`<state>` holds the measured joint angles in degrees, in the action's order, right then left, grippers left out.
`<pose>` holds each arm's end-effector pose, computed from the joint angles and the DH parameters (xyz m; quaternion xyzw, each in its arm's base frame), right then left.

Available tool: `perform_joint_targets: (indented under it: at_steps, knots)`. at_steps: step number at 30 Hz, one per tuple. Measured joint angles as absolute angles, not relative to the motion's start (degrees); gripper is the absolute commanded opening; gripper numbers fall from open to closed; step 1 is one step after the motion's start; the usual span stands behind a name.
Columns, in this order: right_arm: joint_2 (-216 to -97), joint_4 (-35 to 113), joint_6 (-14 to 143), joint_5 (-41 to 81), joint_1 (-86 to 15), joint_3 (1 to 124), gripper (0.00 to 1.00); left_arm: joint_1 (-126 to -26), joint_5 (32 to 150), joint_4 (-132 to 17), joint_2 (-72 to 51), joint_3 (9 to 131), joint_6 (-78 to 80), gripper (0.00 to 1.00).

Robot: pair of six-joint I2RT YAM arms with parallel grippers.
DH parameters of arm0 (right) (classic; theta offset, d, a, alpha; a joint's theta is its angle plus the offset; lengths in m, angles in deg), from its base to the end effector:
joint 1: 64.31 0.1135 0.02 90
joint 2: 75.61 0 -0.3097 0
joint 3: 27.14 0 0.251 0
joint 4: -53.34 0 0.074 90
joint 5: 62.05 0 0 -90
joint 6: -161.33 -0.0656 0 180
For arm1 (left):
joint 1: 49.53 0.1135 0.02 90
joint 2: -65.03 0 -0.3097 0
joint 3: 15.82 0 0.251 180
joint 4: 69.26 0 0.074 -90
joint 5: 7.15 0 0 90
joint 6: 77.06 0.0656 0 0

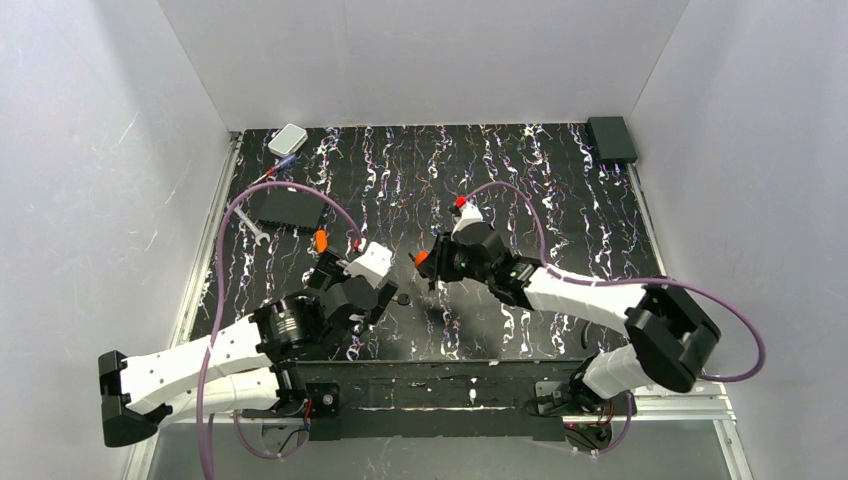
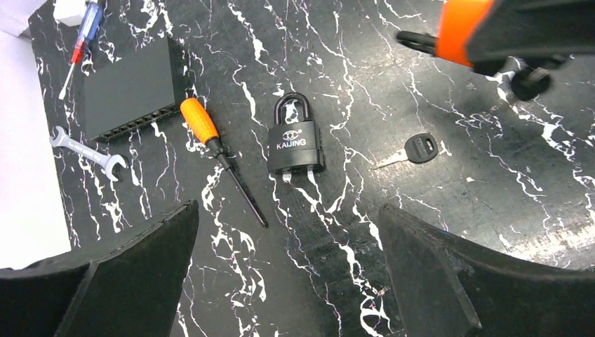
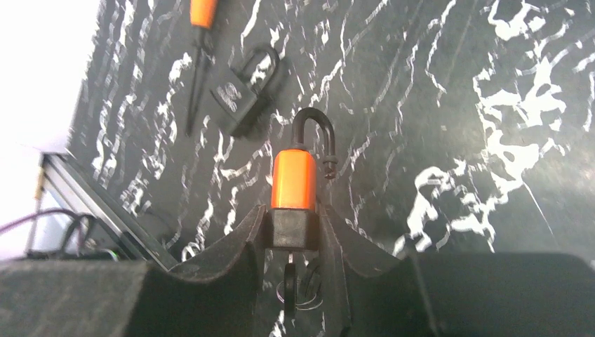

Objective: Unlock with the key

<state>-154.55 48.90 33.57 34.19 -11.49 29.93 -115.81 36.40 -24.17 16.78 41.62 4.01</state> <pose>0.1980 0.2493 0.2622 -0.0827 0.8447 0.3419 0.4035 0.1071 -0.1256 0.3147 0.2354 0.8041 0.0232 0.5454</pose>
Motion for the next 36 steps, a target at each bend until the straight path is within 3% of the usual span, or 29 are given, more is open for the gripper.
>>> perform_joint_targets:
  at_steps: [14, 36]
  knots:
    - [-178.0, 64.6, 19.5, 17.9, -22.3, 37.6, 0.01, -116.4, 35.8, -28.1, 26.7, 40.5, 7.4, 0.99]
    - [-186.7, 69.6, 19.4, 10.3, -30.6, 42.7, 0.01, -116.4, 35.9, -28.0, 24.9, 40.5, 6.9, 0.99]
